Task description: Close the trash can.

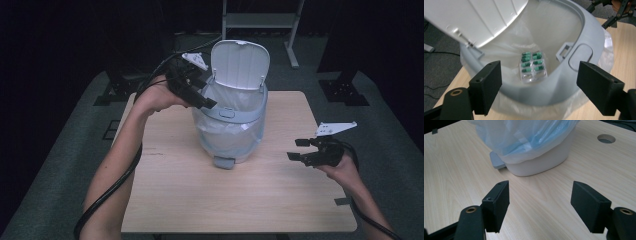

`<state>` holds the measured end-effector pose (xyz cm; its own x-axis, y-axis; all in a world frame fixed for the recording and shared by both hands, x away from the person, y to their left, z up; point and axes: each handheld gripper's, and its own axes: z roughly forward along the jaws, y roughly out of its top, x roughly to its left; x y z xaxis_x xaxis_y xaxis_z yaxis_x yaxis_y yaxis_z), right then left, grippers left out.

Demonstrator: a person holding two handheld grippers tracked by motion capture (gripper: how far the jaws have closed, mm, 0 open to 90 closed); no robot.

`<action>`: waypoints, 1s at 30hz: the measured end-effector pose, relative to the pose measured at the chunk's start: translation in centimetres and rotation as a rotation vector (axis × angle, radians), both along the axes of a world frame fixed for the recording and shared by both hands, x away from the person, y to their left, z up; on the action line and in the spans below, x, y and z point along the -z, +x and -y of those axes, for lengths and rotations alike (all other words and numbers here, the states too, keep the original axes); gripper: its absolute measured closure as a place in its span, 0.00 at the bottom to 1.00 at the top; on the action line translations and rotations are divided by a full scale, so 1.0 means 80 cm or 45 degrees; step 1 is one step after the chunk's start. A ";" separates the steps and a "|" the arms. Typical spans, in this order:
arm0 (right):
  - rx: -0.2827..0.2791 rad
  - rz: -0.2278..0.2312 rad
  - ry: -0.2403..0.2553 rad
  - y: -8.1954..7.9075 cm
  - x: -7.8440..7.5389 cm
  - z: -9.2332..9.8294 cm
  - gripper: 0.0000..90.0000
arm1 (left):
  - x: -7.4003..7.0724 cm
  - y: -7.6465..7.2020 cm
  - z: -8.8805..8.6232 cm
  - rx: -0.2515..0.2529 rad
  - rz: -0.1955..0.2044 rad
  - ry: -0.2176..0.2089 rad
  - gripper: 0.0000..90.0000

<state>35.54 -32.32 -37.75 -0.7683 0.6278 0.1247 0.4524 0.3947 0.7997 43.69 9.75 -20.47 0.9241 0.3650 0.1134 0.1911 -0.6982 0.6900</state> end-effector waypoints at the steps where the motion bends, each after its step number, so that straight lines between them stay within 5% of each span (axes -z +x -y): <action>1: 0.000 0.000 -0.001 0.001 -0.001 0.000 0.33 | 0.000 -0.002 -0.004 -0.001 0.003 0.002 0.21; 9: 0.018 0.002 0.016 0.011 -0.011 0.001 0.33 | 0.013 -0.018 -0.024 -0.036 0.002 -0.007 0.12; 30: 0.012 0.040 -0.035 0.039 -0.054 -0.014 0.40 | 0.072 -0.048 -0.095 -0.120 -0.032 -0.108 0.10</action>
